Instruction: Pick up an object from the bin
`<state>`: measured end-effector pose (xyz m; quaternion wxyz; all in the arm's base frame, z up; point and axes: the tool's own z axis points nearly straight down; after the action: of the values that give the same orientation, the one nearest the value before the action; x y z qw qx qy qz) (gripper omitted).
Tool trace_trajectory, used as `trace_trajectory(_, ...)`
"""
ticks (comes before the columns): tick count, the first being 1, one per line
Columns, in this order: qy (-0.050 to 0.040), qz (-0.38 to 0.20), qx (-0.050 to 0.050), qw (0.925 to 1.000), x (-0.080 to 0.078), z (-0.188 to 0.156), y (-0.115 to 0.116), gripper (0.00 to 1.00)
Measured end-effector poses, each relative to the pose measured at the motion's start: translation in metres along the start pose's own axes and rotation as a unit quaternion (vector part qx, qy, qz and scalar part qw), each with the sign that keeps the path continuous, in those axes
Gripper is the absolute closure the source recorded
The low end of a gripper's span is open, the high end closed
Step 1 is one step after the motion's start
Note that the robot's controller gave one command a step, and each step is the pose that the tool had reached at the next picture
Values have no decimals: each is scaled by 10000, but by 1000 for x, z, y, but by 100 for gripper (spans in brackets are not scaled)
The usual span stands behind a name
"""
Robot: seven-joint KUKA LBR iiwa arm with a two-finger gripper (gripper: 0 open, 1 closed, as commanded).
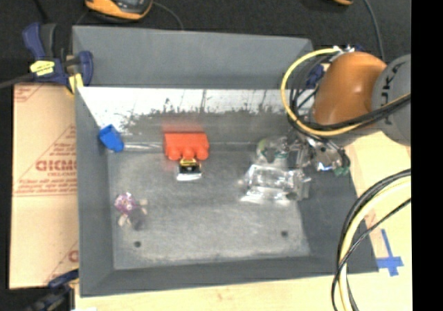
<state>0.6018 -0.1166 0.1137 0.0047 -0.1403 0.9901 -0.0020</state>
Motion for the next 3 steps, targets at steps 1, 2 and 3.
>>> trace_trajectory(1, 23, -237, -10, 9997, 6, 44, -9, 0)
trace_trajectory(2, -5, -237, 7, 9997, 4, 42, -11, 0)
trace_trajectory(3, -6, -238, 10, 9997, 4, 41, -11, 100)
